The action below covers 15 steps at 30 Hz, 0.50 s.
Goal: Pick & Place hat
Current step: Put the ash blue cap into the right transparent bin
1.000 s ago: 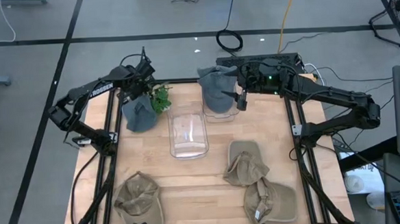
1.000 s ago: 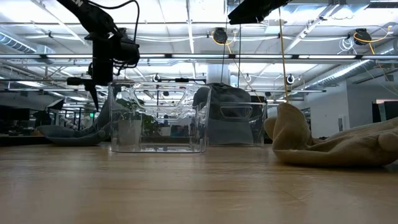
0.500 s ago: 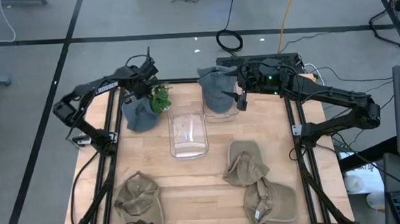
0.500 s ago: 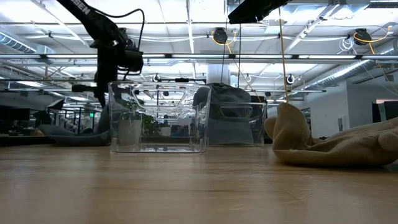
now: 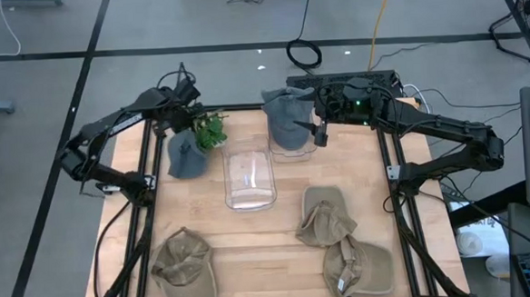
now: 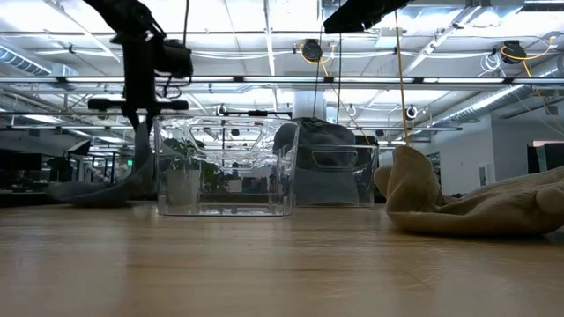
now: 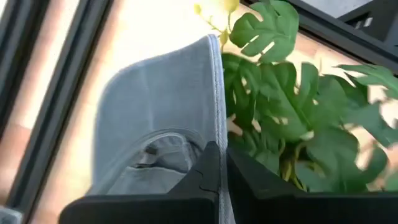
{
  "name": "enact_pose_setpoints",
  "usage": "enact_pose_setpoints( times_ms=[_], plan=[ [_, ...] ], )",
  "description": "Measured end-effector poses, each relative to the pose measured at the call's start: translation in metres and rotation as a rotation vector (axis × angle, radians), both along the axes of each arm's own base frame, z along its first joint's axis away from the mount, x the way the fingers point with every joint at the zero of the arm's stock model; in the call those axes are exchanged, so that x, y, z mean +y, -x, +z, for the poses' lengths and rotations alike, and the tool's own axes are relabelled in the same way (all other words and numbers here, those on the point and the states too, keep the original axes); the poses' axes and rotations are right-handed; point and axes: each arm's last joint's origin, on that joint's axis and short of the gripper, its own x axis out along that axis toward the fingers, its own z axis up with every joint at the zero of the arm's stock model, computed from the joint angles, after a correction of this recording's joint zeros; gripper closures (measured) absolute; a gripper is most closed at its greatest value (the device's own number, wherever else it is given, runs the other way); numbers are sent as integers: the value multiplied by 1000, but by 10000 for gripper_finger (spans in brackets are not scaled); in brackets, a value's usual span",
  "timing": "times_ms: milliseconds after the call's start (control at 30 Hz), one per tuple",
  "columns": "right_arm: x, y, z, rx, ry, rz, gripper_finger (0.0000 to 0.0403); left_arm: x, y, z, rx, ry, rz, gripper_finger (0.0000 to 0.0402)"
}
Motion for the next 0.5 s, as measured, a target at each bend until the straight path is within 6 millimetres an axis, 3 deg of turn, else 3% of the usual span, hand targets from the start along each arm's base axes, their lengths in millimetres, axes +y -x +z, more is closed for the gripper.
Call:
enact_pose_setpoints(
  times_ms=[500],
  plan=[
    [0,0,0,2,4,0,103,-54,26,61,-198,-208,-134,394]
  ],
)
